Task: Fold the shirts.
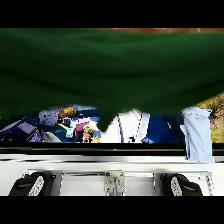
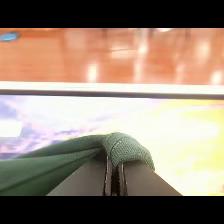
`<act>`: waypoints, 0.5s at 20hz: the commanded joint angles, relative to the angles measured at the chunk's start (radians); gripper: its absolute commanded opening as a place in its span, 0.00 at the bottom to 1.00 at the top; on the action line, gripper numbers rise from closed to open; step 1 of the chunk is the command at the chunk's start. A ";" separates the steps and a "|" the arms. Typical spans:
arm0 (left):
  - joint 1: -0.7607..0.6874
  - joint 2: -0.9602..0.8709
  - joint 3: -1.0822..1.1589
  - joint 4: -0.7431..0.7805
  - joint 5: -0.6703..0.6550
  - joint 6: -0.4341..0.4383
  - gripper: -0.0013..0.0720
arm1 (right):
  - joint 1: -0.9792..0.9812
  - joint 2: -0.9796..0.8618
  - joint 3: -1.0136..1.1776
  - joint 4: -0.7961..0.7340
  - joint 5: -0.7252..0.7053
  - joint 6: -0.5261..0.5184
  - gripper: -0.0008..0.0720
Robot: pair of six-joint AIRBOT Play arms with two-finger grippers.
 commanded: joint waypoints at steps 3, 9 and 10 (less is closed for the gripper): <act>0.001 0.050 -0.026 0.163 -0.329 -0.011 0.06 | 0.000 0.040 0.009 -0.176 0.304 0.027 0.09; 0.001 0.068 -0.383 0.152 -0.545 -0.055 0.06 | 0.000 -0.075 -0.166 -0.170 0.571 0.097 0.09; 0.001 0.090 -0.452 0.152 -0.545 -0.055 0.06 | 0.000 -0.077 -0.228 -0.172 0.571 0.096 0.09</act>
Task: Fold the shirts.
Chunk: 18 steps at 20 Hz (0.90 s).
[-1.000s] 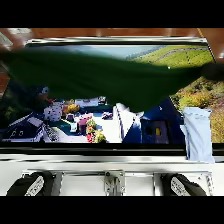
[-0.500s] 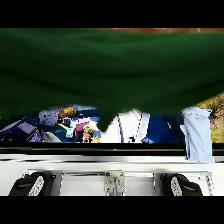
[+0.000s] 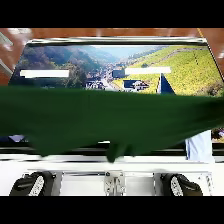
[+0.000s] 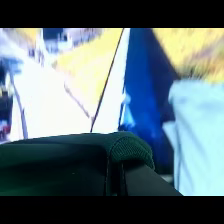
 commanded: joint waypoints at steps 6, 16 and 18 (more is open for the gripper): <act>0.001 0.142 -0.281 0.005 0.049 -0.018 0.06 | 0.000 -0.004 -0.223 -0.007 0.009 -0.012 0.09; 0.001 0.154 0.033 0.044 -0.095 -0.100 0.06 | 0.000 0.093 0.130 -0.015 0.042 0.060 0.09; 0.001 0.156 0.013 0.067 -0.197 -0.100 0.06 | 0.022 0.093 0.122 -0.018 0.090 0.092 0.09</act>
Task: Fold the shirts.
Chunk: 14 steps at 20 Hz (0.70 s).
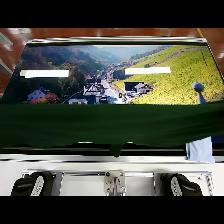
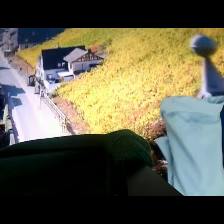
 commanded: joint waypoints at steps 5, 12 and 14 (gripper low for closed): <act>0.001 0.011 -0.114 0.032 -0.302 -0.012 0.06 | 0.068 0.015 -0.168 -0.051 0.082 0.068 0.09; 0.001 -0.206 -0.507 0.033 0.100 -0.012 0.06 | 0.068 -0.382 -0.515 -0.051 -0.153 0.002 0.09; 0.001 -0.384 -0.528 0.019 0.272 -0.011 0.06 | 0.068 -0.548 -0.514 0.003 -0.313 0.008 0.09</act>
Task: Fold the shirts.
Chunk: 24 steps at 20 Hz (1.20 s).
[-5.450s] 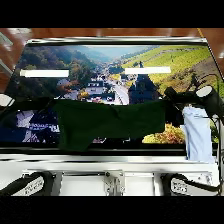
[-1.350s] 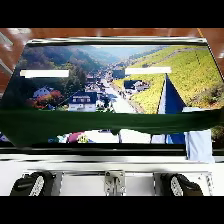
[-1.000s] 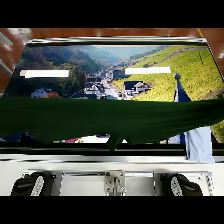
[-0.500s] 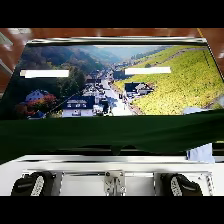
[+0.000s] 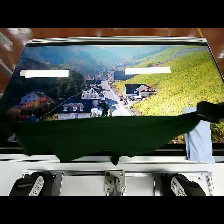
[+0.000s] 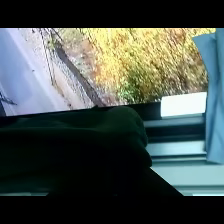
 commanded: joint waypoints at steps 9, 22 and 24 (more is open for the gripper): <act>-0.040 -0.791 -0.072 -0.368 0.731 0.003 0.06 | 0.089 -0.581 -0.031 0.463 -0.909 -0.007 0.09; 0.249 -0.758 -0.154 -0.162 0.076 0.096 0.93 | -0.164 -0.459 -0.002 0.238 -0.203 -0.106 0.88; 0.244 -0.750 -0.300 -0.233 0.158 0.114 0.93 | -0.196 -0.459 -0.069 0.283 -0.198 -0.106 0.88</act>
